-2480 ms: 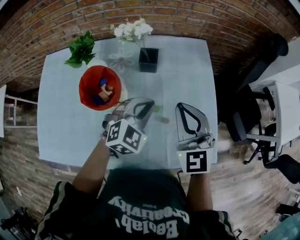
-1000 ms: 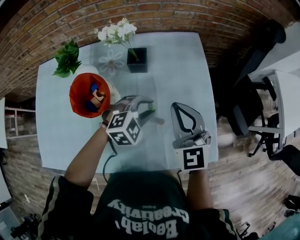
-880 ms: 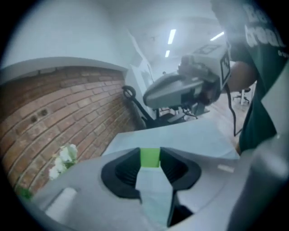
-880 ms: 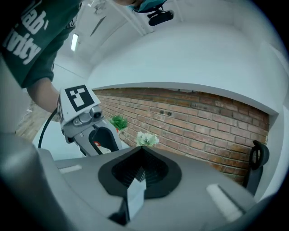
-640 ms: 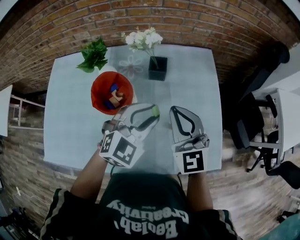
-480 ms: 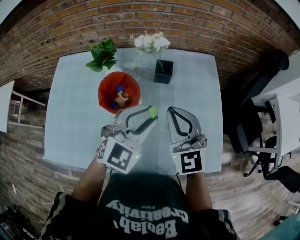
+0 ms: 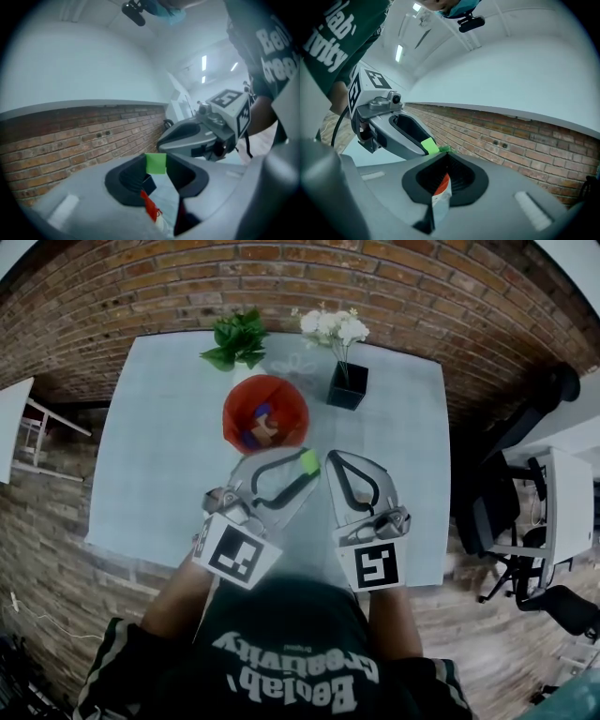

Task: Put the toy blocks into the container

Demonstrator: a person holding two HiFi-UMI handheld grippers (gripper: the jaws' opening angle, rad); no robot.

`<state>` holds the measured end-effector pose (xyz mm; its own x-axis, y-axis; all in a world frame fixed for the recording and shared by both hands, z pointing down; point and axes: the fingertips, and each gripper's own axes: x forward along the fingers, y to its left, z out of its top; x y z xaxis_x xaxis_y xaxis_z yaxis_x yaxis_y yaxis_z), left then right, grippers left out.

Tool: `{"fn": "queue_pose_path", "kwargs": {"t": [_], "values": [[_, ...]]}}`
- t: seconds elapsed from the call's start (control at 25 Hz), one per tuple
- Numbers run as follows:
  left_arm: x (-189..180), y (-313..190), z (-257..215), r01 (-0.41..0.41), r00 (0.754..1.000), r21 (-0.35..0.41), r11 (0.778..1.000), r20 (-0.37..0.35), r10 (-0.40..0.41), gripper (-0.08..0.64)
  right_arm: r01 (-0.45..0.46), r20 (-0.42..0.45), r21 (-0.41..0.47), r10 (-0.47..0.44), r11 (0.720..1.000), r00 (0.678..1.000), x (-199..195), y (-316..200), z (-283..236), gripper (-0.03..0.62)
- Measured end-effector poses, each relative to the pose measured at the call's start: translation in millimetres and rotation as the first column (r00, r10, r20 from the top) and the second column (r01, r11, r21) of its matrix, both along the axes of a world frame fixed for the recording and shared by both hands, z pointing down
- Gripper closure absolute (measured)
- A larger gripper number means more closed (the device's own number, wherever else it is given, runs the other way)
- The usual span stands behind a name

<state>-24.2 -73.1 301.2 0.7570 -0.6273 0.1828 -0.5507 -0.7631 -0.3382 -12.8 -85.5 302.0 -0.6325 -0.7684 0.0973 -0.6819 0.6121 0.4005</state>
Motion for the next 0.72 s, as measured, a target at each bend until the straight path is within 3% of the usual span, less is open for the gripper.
{"fn": "queue_pose_path", "kwargs": {"t": [0.56, 0.72], "values": [[-60, -46, 39, 0.135, 0.989, -0.071, 0.988, 0.066, -0.131, 0.426, 0.006, -0.022, -0.022, -0.007, 1.000, 1.000, -20, -11, 11, 0.584], [-68, -56, 51, 0.164, 0.981, -0.078, 0.983, 0.113, -0.155, 0.425, -0.001, -0.025, -0.033, 0.000, 0.999, 1.000, -21, -15, 15, 0.584]]}}
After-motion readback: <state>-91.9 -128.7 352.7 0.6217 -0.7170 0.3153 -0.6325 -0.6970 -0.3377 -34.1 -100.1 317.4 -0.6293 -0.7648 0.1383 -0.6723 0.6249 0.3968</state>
